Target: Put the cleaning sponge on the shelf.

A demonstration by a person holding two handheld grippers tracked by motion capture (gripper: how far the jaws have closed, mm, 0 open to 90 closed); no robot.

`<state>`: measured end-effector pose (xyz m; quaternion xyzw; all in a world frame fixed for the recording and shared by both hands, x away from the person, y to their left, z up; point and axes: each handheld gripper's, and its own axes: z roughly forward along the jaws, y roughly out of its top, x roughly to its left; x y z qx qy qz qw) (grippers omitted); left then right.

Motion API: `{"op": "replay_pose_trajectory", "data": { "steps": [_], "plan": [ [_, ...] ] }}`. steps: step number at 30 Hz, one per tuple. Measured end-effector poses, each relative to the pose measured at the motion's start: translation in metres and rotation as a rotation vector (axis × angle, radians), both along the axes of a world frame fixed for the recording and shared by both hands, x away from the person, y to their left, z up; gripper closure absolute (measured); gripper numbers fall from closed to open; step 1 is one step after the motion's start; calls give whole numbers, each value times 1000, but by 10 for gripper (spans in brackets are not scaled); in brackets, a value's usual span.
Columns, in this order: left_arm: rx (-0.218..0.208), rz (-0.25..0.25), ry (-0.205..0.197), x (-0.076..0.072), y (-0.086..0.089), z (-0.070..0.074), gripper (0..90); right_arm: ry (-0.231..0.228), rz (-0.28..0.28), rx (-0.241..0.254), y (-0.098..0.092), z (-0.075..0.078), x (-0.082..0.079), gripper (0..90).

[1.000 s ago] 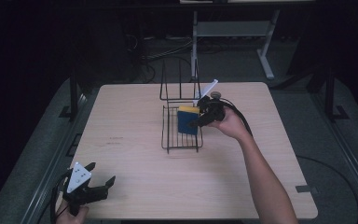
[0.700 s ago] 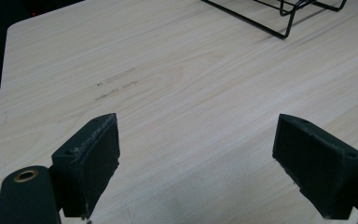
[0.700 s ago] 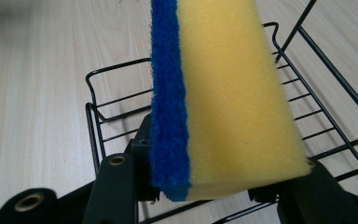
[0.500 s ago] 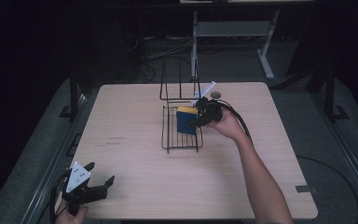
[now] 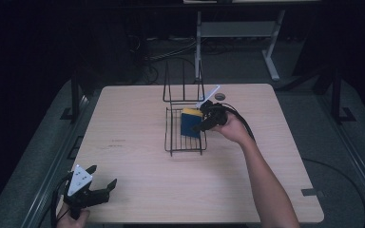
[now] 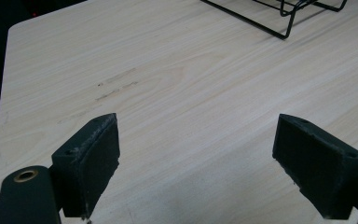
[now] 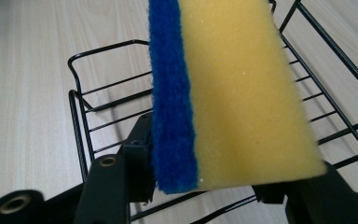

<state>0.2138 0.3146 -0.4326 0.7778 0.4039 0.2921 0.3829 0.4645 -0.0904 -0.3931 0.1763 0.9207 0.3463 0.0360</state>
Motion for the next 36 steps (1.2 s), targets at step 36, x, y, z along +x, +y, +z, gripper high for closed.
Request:
{"op": "replay_pose_trajectory", "data": {
  "steps": [36],
  "plan": [
    [0,2,-4,-1,-1,0,141,16,-31,5,-4,1,-3,331]
  ]
}}
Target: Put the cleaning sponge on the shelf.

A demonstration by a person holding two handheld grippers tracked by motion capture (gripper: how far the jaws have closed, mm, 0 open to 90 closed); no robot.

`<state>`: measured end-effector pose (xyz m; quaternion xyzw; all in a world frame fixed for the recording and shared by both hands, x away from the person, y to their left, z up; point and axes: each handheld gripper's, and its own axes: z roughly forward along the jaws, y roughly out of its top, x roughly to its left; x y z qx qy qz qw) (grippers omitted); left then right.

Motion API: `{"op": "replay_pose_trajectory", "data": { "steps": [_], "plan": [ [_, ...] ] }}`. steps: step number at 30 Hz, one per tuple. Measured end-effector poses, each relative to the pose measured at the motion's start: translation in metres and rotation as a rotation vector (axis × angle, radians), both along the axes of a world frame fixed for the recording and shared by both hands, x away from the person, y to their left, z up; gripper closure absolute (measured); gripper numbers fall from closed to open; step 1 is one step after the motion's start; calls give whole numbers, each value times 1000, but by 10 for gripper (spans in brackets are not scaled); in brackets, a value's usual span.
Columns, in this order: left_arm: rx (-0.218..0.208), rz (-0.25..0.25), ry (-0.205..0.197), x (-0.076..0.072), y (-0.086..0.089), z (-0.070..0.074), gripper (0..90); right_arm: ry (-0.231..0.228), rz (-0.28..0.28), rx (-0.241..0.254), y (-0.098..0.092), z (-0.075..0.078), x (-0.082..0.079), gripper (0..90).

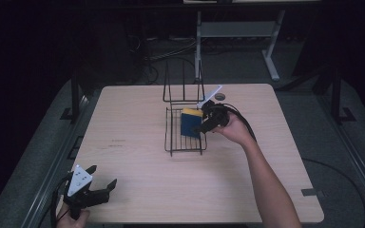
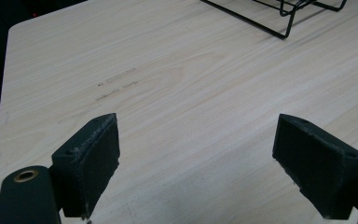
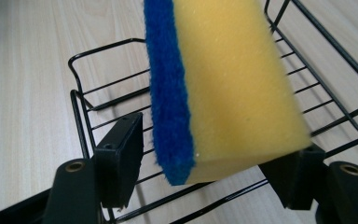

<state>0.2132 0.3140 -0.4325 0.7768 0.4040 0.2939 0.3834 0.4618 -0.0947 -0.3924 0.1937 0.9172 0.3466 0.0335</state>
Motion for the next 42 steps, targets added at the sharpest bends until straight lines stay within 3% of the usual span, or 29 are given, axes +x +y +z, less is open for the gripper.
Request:
{"op": "replay_pose_trajectory", "data": {
  "steps": [28,42],
  "plan": [
    [1,-4,2,0,-2,0,141,22,-18,7,-20,0,-9,275],
    [3,-3,0,0,-2,1,141,28,-7,0,-21,0,-16,246]
  ]
}}
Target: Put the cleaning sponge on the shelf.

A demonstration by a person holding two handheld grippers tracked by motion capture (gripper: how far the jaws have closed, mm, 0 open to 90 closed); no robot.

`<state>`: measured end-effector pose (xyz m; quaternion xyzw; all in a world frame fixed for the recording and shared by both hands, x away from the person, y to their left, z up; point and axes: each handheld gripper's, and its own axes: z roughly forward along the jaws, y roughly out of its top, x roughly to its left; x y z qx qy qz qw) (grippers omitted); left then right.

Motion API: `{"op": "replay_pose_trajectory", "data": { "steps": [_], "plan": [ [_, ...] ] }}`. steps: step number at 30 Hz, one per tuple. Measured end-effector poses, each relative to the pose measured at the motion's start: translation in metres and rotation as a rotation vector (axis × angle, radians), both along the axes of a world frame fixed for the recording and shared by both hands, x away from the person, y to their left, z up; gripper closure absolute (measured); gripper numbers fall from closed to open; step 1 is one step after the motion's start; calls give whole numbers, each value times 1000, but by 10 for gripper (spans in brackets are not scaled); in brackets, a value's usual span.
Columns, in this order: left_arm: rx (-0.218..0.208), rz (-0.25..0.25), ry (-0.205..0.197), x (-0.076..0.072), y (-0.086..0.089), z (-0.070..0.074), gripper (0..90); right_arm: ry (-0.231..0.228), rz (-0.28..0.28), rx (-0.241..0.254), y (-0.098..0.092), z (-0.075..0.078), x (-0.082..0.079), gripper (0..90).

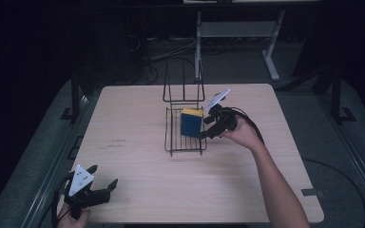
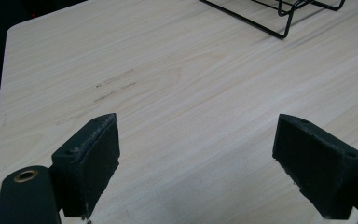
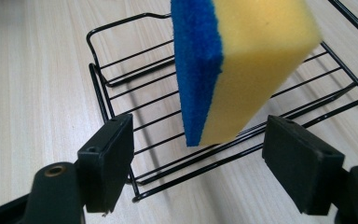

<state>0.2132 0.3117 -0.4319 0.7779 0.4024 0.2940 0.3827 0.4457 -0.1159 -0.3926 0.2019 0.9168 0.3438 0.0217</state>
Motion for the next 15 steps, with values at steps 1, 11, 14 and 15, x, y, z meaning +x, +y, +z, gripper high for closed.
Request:
{"op": "replay_pose_trajectory", "data": {
  "steps": [1,11,14,15],
  "plan": [
    [0,0,0,0,0,0,141,0,0,1,0,0,0,240],
    [-1,-5,-2,-1,-1,0,141,-9,5,1,-1,1,-7,221],
    [-1,-4,-9,-1,0,0,141,-4,-2,1,-4,0,-10,219],
    [0,-3,-4,-1,0,0,141,-9,3,-1,-5,0,-10,218]
  ]
}}
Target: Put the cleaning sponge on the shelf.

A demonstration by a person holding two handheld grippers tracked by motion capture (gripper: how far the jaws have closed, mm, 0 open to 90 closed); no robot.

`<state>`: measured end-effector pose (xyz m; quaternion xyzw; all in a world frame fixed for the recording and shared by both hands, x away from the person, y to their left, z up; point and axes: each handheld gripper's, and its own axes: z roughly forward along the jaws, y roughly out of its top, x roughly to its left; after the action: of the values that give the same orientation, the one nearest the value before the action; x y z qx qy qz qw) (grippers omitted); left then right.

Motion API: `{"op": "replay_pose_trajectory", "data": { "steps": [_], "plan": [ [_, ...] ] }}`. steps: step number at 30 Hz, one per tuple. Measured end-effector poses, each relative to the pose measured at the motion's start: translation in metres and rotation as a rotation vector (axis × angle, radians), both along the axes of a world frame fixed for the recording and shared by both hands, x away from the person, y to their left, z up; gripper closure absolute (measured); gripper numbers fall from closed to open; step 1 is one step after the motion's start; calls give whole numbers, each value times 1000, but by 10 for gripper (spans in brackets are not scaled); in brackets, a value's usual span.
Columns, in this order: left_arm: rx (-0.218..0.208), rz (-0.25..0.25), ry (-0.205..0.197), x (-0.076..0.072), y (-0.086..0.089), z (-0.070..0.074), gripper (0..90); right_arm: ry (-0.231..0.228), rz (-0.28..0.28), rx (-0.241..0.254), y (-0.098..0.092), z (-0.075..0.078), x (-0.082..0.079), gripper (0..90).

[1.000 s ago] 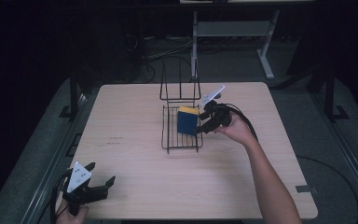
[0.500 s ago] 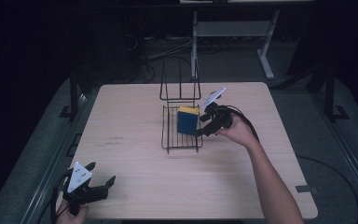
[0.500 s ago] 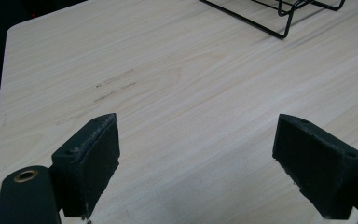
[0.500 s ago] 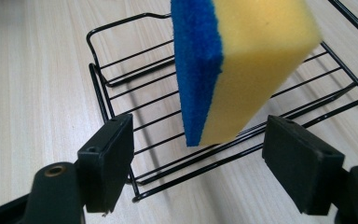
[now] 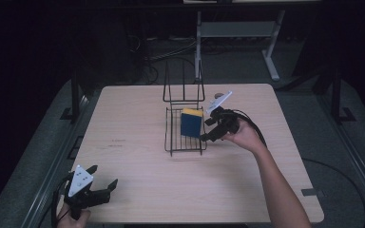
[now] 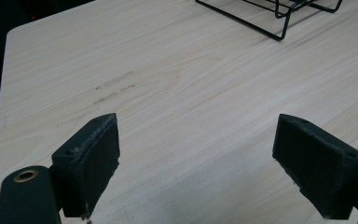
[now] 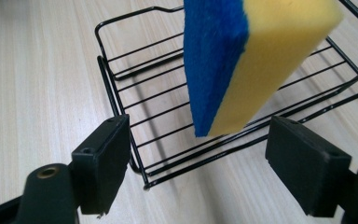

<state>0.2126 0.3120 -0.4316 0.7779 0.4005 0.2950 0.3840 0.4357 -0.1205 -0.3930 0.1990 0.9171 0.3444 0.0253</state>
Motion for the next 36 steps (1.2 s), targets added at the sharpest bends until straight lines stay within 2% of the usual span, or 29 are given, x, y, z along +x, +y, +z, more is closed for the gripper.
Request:
{"op": "replay_pose_trajectory", "data": {
  "steps": [24,28,36],
  "plan": [
    [0,2,-3,0,1,0,141,7,-12,-22,-13,5,-10,202],
    [1,5,-2,0,1,0,141,21,-16,-27,-17,6,-11,200],
    [3,0,-5,-1,0,0,141,18,-25,-17,-24,4,-15,200]
  ]
}}
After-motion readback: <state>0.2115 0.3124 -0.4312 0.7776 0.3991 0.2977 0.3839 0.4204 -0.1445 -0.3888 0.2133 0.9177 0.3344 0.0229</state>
